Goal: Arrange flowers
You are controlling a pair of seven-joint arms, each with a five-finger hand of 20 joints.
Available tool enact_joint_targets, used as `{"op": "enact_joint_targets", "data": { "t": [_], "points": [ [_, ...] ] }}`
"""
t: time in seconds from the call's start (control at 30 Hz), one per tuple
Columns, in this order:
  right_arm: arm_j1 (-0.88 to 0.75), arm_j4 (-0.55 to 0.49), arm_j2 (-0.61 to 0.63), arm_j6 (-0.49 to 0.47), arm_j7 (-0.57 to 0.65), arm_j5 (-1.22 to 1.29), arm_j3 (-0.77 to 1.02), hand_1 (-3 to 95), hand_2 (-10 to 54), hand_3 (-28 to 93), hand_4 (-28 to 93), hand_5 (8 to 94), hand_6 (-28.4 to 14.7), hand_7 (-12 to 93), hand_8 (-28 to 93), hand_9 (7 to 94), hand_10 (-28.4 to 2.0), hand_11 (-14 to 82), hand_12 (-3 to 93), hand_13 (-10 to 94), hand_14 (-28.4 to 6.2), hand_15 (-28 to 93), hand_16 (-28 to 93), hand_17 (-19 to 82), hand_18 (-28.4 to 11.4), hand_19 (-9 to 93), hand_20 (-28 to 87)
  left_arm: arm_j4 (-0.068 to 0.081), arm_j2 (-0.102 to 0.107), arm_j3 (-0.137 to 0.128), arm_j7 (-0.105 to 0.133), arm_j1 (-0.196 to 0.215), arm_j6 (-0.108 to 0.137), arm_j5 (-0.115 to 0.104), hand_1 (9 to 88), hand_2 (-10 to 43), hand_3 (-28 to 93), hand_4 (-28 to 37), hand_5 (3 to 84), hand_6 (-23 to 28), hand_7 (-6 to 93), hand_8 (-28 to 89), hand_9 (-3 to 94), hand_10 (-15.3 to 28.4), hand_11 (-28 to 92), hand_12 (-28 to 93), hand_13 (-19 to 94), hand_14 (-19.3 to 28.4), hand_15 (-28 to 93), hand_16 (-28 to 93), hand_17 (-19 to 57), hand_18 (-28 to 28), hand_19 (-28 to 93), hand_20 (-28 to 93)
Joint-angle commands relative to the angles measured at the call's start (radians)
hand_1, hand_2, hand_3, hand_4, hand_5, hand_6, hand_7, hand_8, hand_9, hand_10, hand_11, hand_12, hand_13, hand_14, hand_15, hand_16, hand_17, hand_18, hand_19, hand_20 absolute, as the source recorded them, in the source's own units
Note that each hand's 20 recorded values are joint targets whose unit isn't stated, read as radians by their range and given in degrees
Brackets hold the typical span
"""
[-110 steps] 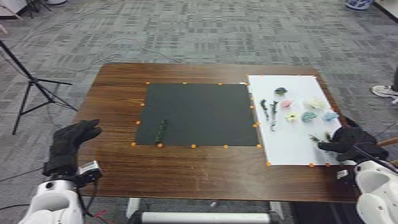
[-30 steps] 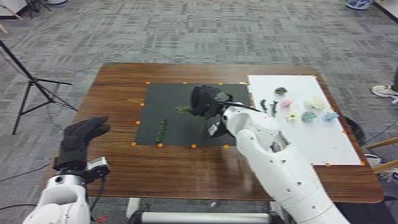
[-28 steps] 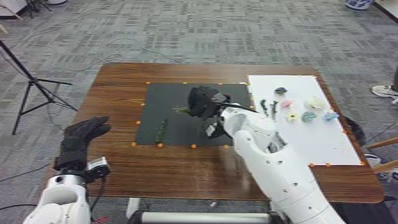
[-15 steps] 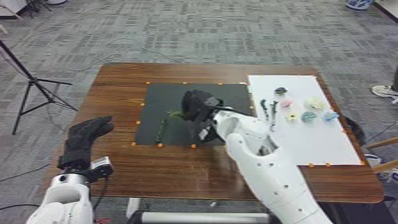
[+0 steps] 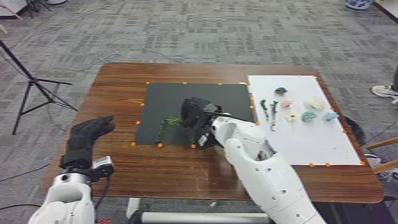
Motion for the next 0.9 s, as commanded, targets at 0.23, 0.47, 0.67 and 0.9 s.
{"op": "enact_joint_targets", "data": {
  "t": [0.23,0.47,0.67,0.9],
  "points": [
    [0.013,-0.032,0.023,-0.073,-0.043,-0.011,0.009,52.7,-9.5,66,-16,67.5,1.3,33,16,89.1,-7.2,6.8,40.7,88,-0.8,61,39,56,-16.4,93,60,0.001,-0.011,0.003,-0.003,0.001,-0.011,-0.002,31.9,11.6,65,-19.7,56.6,7.6,12.9,-5,52.3,16.4,31,13,42,17.9,28,-6,10.4,11.0,9,17],
    [0.011,-0.038,0.020,-0.078,-0.039,-0.006,0.012,50.4,-9.5,66,-16,66.0,0.8,31,16,85.9,-7.9,7.5,38.6,87,-1.2,62,38,56,-16.6,93,60,0.001,-0.013,-0.001,0.001,0.004,-0.016,-0.001,32.0,11.1,65,-19.3,56.3,7.3,13.3,-5,52.2,16.2,31,13,42,17.9,28,-6,10.4,11.0,9,17],
    [0.014,-0.038,0.024,-0.054,-0.022,0.005,0.014,49.5,-9.5,65,-16,65.4,0.2,29,16,81.8,-8.9,10.4,33.2,86,-1.6,62,38,55,-16.8,93,59,0.002,-0.010,0.003,0.002,0.000,-0.016,-0.003,32.1,10.8,65,-19.3,56.4,6.9,13.9,-6,52.5,16.2,31,13,42,17.8,27,-6,10.3,11.1,9,17],
    [0.009,-0.078,0.045,-0.004,0.020,0.079,0.024,46.2,-9.5,67,-16,62.7,-0.3,26,13,73.3,-10.7,15.3,19.8,86,-1.9,59,37,55,-16.9,93,59,0.002,-0.009,0.010,-0.002,-0.006,-0.016,-0.001,32.1,10.8,65,-20.1,56.9,6.5,14.5,-6,54.0,15.8,30,13,43,18.1,28,-5,10.3,11.1,9,17]
  ]
}}
